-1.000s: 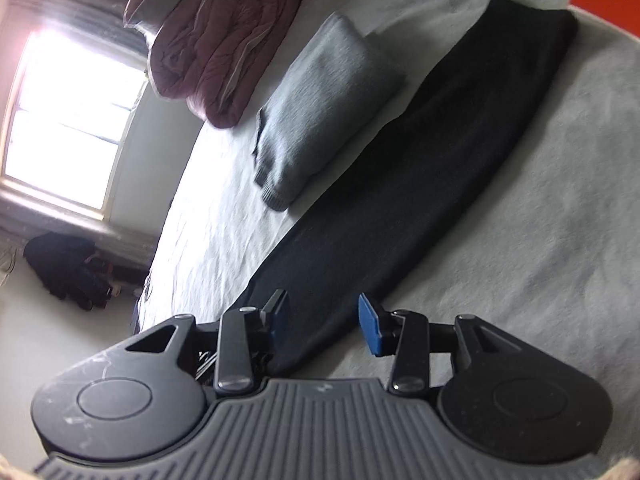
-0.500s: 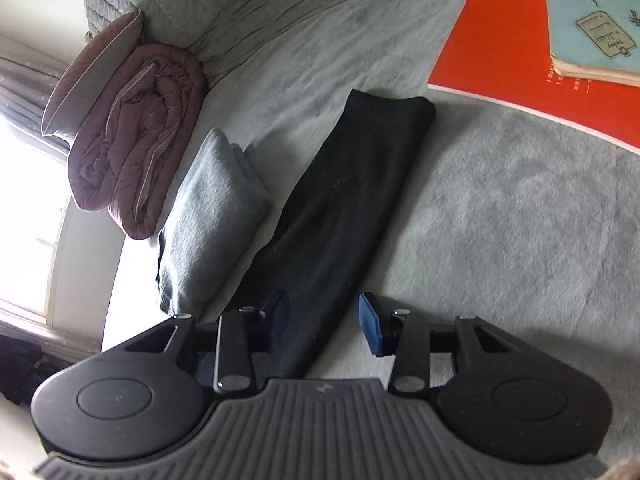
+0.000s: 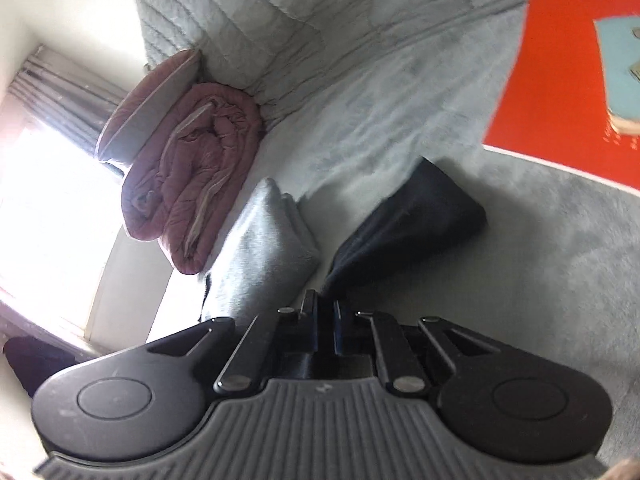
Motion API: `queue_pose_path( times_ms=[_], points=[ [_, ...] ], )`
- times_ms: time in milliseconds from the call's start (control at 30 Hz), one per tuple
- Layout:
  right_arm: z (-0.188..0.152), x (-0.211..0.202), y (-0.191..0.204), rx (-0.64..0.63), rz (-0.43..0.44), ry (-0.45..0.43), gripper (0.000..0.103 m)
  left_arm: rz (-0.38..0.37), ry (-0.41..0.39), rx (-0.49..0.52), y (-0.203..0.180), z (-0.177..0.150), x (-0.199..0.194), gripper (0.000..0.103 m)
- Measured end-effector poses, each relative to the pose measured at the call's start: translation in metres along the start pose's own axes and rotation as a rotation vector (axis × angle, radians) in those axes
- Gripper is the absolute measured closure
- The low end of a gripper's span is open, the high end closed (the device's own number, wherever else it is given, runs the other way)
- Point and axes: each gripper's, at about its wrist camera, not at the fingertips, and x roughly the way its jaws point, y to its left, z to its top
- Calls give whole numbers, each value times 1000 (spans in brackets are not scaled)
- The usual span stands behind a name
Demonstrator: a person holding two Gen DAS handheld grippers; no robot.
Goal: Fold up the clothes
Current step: 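Lift the black strip end with the right gripper and fold it over the shirt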
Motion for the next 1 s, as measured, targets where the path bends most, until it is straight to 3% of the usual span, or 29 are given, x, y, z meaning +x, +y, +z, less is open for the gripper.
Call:
queue_pose_path(
  times_ms=[433,867,1000],
  points=[
    [-16,-25,130,-263,204,5,92,58,-6,-21,54,-15,-86,32],
    [-99,-27,241,-513,291,60,92,44,-78,-147,121,-44,-110,30],
    [-125,-25,266,-575,305,75,92,91,-63,-206,137,-45,-108,30]
  ],
)
